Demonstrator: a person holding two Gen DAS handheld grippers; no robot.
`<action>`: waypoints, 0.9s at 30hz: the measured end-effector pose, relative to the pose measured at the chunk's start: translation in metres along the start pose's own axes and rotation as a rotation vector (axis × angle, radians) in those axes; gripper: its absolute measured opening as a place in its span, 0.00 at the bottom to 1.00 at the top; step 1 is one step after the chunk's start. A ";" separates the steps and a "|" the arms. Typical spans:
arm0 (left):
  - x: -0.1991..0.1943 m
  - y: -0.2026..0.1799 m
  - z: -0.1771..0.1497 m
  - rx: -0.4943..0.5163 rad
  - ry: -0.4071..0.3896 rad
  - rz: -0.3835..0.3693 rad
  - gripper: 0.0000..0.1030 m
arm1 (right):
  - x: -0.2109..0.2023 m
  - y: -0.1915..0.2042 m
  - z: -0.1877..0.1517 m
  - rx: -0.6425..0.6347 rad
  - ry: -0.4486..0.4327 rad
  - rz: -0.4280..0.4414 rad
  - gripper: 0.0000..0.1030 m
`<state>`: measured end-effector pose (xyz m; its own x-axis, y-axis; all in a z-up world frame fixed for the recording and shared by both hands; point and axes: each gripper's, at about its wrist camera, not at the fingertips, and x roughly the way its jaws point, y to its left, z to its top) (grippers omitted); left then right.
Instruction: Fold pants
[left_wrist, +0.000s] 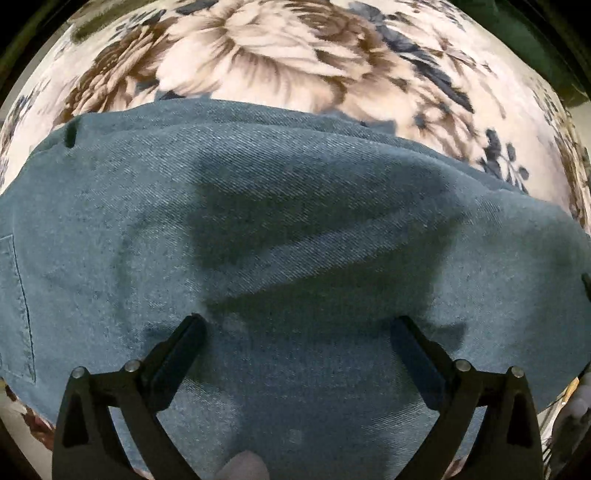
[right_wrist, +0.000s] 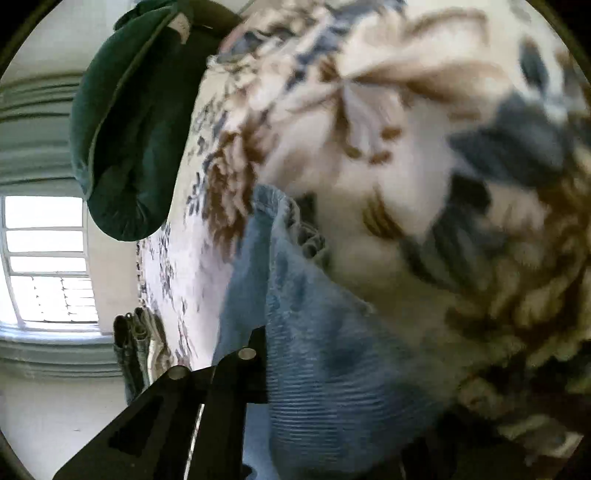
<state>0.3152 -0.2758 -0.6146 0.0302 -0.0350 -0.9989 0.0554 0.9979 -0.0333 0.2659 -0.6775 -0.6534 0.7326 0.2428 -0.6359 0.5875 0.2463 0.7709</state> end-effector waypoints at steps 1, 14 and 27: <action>-0.004 0.000 0.005 -0.018 -0.005 -0.007 1.00 | -0.006 0.012 0.001 -0.026 -0.010 -0.013 0.10; -0.129 0.113 -0.022 -0.223 -0.203 -0.032 1.00 | -0.060 0.229 -0.122 -0.494 0.001 0.095 0.07; -0.130 0.321 -0.111 -0.481 -0.165 0.037 1.00 | 0.102 0.281 -0.404 -0.915 0.282 -0.167 0.08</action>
<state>0.2179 0.0556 -0.4988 0.1827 0.0310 -0.9827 -0.4130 0.9094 -0.0481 0.3668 -0.2046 -0.5170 0.4850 0.3253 -0.8118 0.0942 0.9034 0.4183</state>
